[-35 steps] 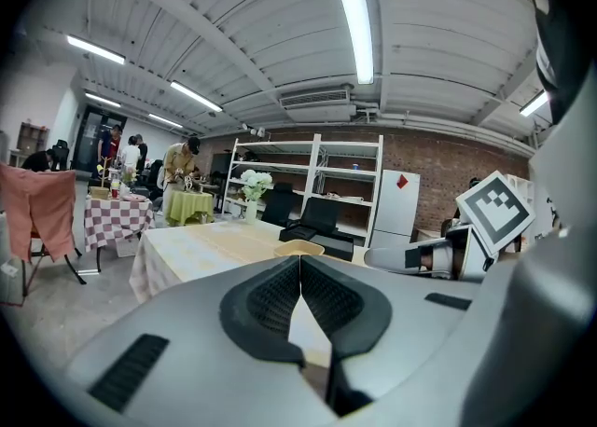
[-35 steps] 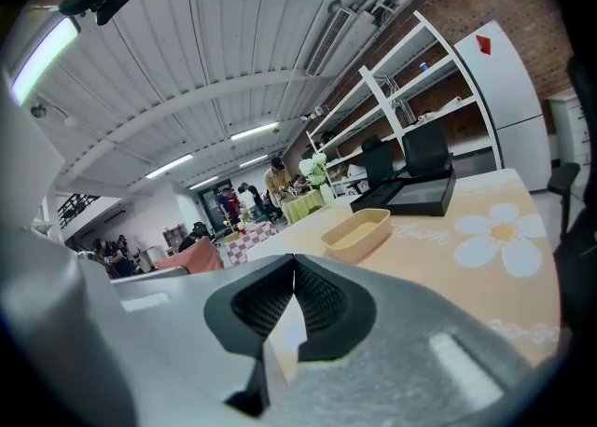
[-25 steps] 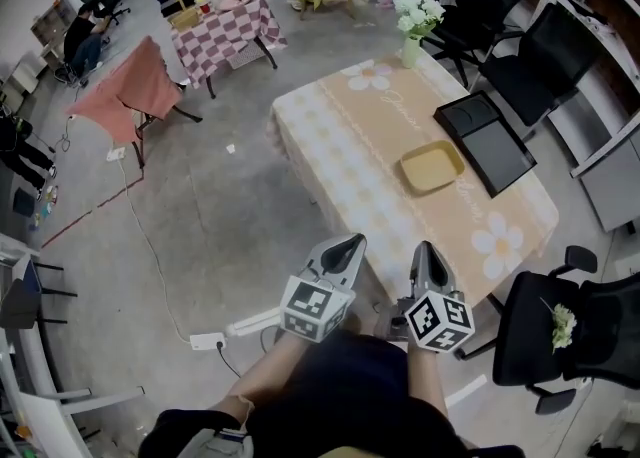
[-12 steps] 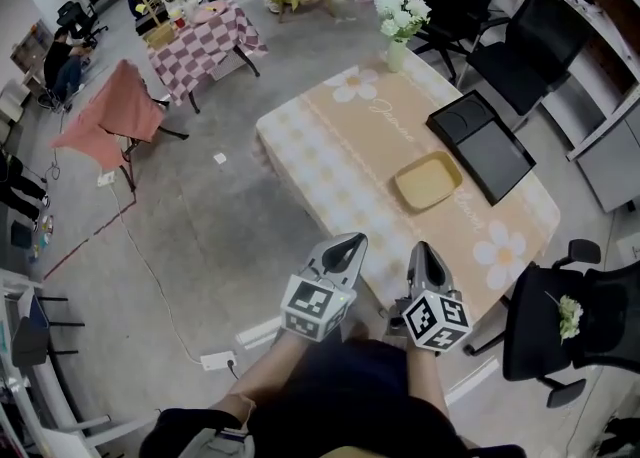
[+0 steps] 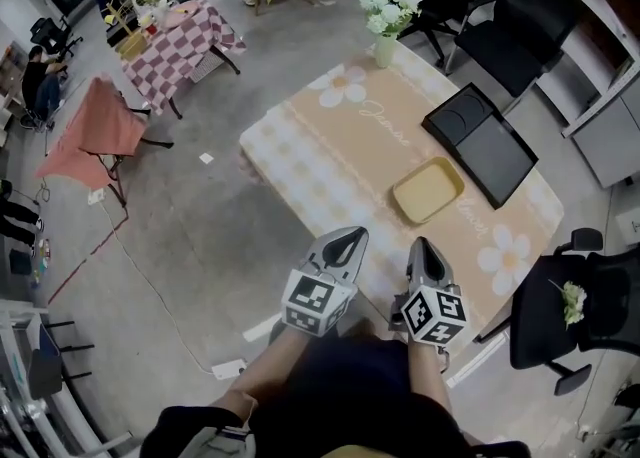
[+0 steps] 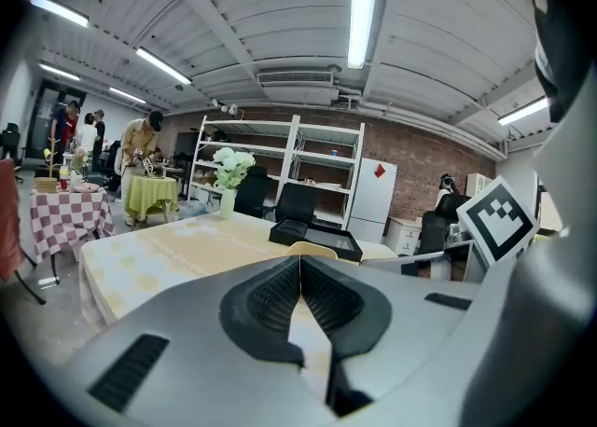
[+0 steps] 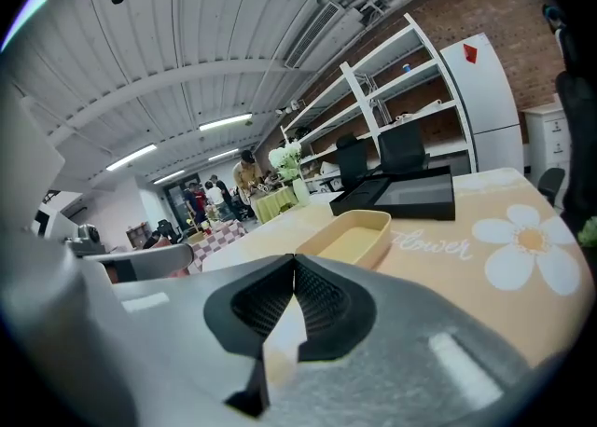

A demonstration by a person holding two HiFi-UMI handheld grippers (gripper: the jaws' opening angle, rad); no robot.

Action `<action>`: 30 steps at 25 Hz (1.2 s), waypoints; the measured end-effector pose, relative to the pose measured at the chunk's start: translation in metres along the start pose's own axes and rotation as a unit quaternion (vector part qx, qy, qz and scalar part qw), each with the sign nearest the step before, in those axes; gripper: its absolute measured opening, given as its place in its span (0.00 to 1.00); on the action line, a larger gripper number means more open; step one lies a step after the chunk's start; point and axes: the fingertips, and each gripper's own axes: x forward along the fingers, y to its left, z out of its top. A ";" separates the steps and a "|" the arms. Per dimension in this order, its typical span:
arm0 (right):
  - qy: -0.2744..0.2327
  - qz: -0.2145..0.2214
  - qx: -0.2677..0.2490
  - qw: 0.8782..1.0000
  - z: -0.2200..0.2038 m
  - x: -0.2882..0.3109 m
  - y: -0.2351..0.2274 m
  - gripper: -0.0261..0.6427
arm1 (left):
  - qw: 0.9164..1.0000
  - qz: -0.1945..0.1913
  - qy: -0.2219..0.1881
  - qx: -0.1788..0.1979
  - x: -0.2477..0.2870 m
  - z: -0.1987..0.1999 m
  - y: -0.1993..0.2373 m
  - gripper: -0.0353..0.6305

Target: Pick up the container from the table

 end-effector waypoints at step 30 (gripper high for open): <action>0.132 -0.065 -0.139 0.979 -0.006 0.087 -0.004 0.16 | 0.992 -0.090 0.063 -0.055 0.083 -0.006 0.064 0.07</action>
